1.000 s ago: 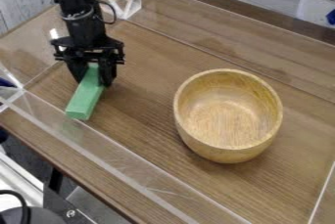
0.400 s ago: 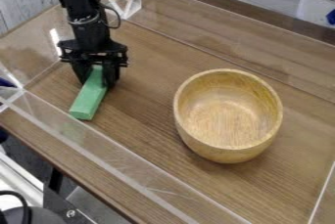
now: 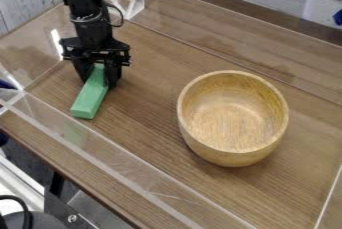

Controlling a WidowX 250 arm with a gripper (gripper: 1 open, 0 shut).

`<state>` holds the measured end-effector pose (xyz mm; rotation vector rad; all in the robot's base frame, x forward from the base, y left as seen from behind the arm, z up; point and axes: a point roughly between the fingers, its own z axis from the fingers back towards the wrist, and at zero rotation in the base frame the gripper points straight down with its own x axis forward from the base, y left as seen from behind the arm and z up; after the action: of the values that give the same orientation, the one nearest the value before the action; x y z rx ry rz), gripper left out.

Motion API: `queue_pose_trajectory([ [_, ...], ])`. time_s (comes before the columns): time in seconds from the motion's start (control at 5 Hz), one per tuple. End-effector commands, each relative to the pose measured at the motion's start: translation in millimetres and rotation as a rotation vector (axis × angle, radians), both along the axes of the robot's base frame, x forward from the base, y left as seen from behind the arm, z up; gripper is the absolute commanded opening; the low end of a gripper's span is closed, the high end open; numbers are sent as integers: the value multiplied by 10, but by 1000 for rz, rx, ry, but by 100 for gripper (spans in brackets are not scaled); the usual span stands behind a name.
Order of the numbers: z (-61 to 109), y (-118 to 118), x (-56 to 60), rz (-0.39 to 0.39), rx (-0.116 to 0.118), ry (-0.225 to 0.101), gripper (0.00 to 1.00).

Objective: Remove the green block from inside the brown bowl and put it on the table

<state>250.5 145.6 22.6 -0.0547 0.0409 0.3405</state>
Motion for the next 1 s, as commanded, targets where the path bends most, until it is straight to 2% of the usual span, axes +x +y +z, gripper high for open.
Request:
queue_pose_trajectory([
  [0.0,55,40,108,-14,27,-32,0],
  [0.8,-13,57,181,-38,41,-23,0],
])
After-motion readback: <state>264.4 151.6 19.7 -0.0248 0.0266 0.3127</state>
